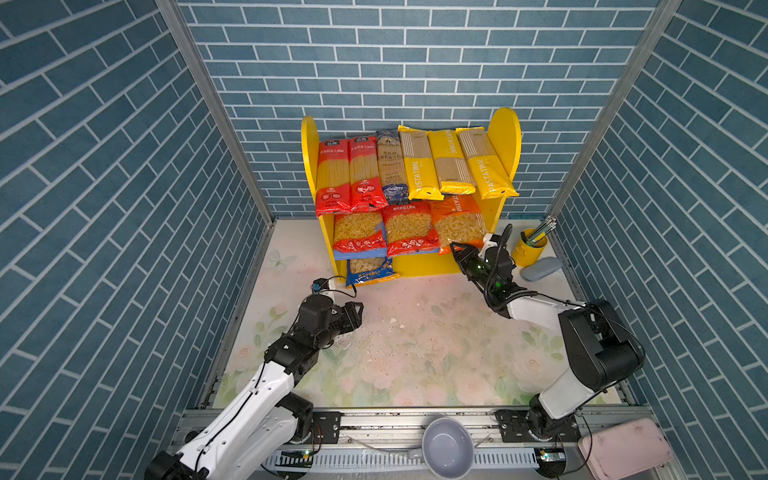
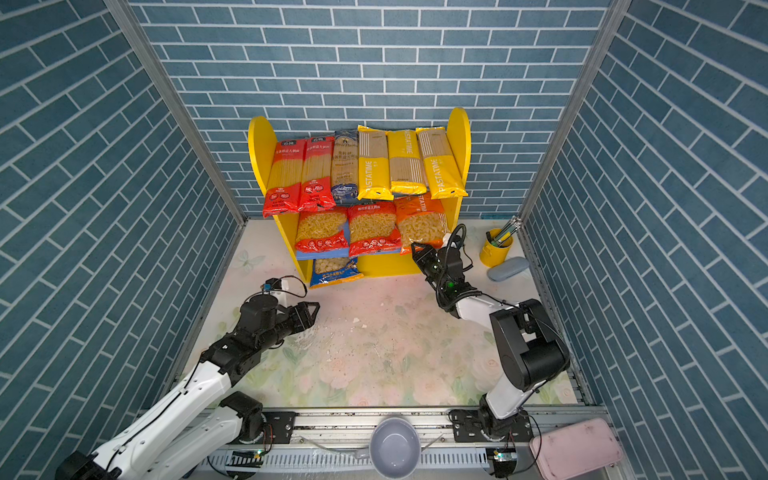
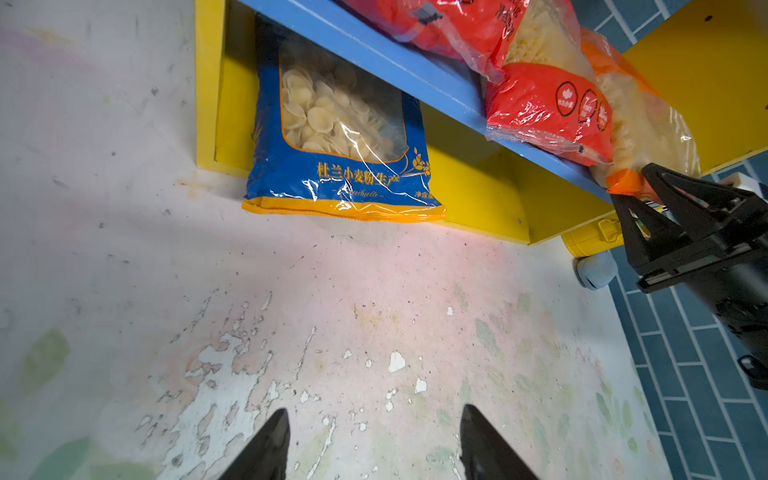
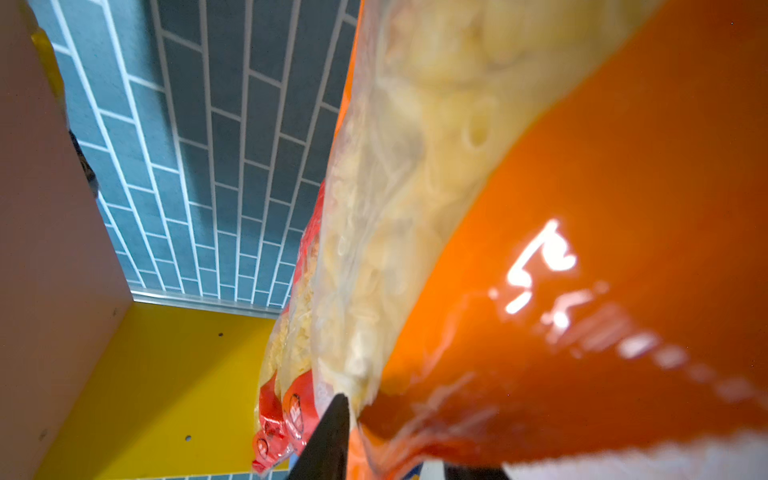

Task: Place and organize the pasta boxes and bags onto the shelf
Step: 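Open the right gripper and draw it back from the shelf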

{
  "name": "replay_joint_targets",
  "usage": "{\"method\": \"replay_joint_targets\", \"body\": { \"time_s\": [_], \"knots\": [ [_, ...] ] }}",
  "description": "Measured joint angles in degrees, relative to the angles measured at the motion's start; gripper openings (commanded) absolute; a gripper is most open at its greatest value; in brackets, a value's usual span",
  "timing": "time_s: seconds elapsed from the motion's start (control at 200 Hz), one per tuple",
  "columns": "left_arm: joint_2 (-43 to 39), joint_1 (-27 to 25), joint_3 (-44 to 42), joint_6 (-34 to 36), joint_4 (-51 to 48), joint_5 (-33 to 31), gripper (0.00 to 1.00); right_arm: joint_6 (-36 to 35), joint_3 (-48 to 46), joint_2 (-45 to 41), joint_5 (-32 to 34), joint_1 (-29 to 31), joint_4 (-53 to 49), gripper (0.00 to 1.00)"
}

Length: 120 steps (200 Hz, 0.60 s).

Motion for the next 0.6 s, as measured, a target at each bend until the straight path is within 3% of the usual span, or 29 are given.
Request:
{"method": "replay_joint_targets", "body": {
  "time_s": [0.185, 0.305, 0.355, 0.46, 0.6],
  "knots": [
    [-0.5, 0.0, 5.5, 4.3, -5.5, -3.9, 0.74, -6.3, -1.2, -10.5, -3.9, -0.2, -13.7, 0.44],
    [-1.4, 0.0, 8.5, 7.1, -10.0, -7.6, 0.88, -14.6, -3.3, -21.4, -4.2, -0.2, -26.6, 0.44],
    [-2.0, 0.0, 9.4, 8.0, -11.8, -9.8, 0.99, -18.3, -4.5, -25.9, -2.8, -0.2, -32.3, 0.47],
    [-4.2, -0.1, 9.6, 10.8, -14.8, -15.9, 1.00, -26.1, -8.0, -35.8, 3.1, -0.7, -41.5, 0.54],
    [-6.1, -0.1, 9.5, 15.3, -16.2, -25.1, 1.00, -34.9, -12.3, -44.3, 13.9, -2.1, -44.5, 0.61]
  ]
}}
